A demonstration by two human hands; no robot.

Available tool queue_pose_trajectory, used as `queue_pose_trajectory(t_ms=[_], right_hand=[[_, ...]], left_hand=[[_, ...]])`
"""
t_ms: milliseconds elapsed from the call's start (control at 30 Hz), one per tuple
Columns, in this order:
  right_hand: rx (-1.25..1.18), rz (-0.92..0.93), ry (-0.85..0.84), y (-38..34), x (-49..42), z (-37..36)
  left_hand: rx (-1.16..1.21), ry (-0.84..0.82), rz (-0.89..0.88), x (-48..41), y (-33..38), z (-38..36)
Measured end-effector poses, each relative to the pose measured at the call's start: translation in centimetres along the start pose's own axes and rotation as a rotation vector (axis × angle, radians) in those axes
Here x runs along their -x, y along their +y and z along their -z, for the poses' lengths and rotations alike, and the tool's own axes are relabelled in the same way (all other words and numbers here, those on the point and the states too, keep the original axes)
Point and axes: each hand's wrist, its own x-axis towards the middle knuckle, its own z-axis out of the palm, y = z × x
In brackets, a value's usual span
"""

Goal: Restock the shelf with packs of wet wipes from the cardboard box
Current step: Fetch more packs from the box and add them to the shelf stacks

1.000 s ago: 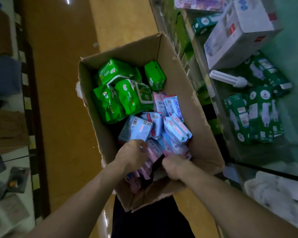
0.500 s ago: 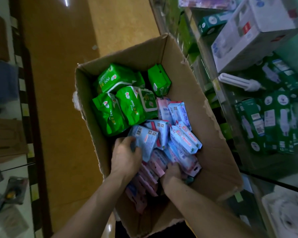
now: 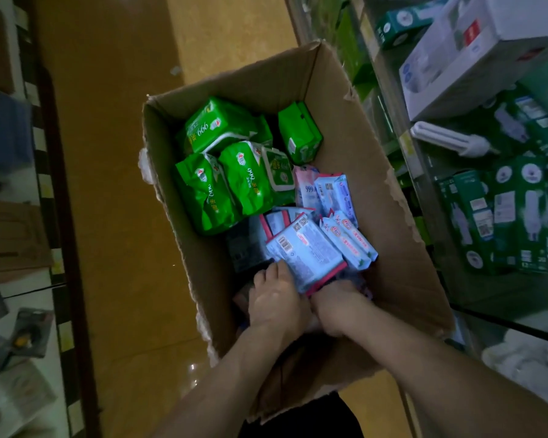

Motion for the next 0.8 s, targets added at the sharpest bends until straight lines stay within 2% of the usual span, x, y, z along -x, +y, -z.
queue_pose_trajectory(t_ms=[67, 133, 167, 267, 367, 500, 600, 700, 800], right_hand=[[-0.023, 0.01, 0.022, 0.6, 1.3, 1.2], [-0.079, -0.018, 0.07, 2.1, 1.4, 1.2], [-0.121, -0.023, 0.063, 2.8, 1.8, 1.6], [-0.273, 0.001, 0.092, 4.4, 3.1, 2.4], [-0.486, 0.054, 0.242, 5.6, 3.7, 3.5], [-0.988, 0.147, 0.536, 5.5, 3.7, 5.4], [-1.057, 0.187, 0.72, 3.7, 3.2, 6.8], [-1.016, 0.255, 0.734, 2.5, 2.7, 7.4], [-1.1, 0.299, 0.665, 2.8, 2.8, 7.7]], left_hand=[[0.158, -0.035, -0.024, -0.2, -0.9, 0.4], [0.491, -0.103, 0.064, -0.2, -1.5, 1.8], [0.642, -0.078, 0.114, -0.3, -1.9, 2.7], [0.846, 0.036, 0.292, -1.2, -3.3, 4.9], [1.037, 0.013, 0.398, -1.6, -4.0, 5.7], [1.236, -0.073, 0.36, -1.1, -3.1, 5.9], [1.492, -0.227, 0.326, -0.5, -2.4, 6.8], [1.625, -0.283, 0.267, -0.2, -2.2, 7.7], [1.613, -0.124, 0.256, -0.5, -2.4, 8.5]])
